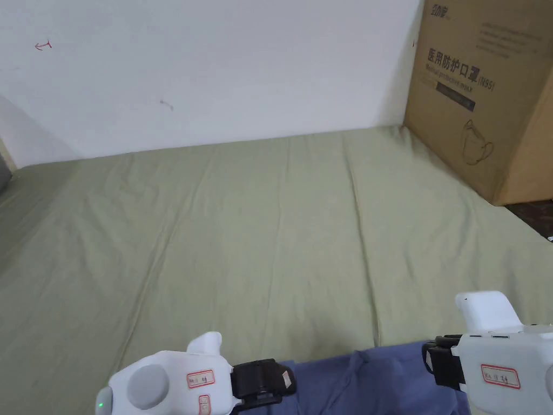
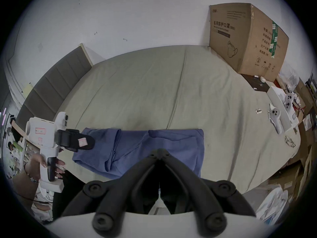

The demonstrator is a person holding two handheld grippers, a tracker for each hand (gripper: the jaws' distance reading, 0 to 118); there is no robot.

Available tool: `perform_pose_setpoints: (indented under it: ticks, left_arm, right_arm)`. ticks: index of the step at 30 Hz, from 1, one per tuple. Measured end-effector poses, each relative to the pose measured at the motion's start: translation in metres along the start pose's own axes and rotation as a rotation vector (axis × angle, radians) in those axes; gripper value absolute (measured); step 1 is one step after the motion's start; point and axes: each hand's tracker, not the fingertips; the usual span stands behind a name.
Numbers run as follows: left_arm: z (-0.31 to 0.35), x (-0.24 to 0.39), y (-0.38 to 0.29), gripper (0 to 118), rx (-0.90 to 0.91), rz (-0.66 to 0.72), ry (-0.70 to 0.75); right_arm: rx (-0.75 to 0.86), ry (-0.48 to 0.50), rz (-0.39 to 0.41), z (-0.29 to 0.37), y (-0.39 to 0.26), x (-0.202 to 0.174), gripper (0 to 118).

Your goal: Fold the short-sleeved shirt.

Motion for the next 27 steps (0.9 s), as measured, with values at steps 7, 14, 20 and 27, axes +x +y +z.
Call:
perform_pose_setpoints:
  ticks: [7, 14, 20, 27]
  left_arm:
    - [0.04, -0.026, 0.004, 1, 0.058, 0.038, 0.03]
    - [-0.027, 0.001, -0.001, 1, -0.156, -0.063, 0.047]
    - [-0.062, 0.042, -0.012, 1, -0.231, -0.125, 0.036]
    - [-0.026, 0.022, -0.01, 1, -0.199, -0.041, -0.216]
  right_arm:
    - [0.002, 0.02, -0.008, -0.006, 0.005, 0.0, 0]
    - [-0.008, 0.028, -0.003, -0.006, 0.002, -0.002, 0]
    - [-0.028, 0.029, -0.028, -0.007, 0.0, 0.001, 0]
    - [-0.031, 0.039, -0.026, -0.009, 0.003, -0.001, 0]
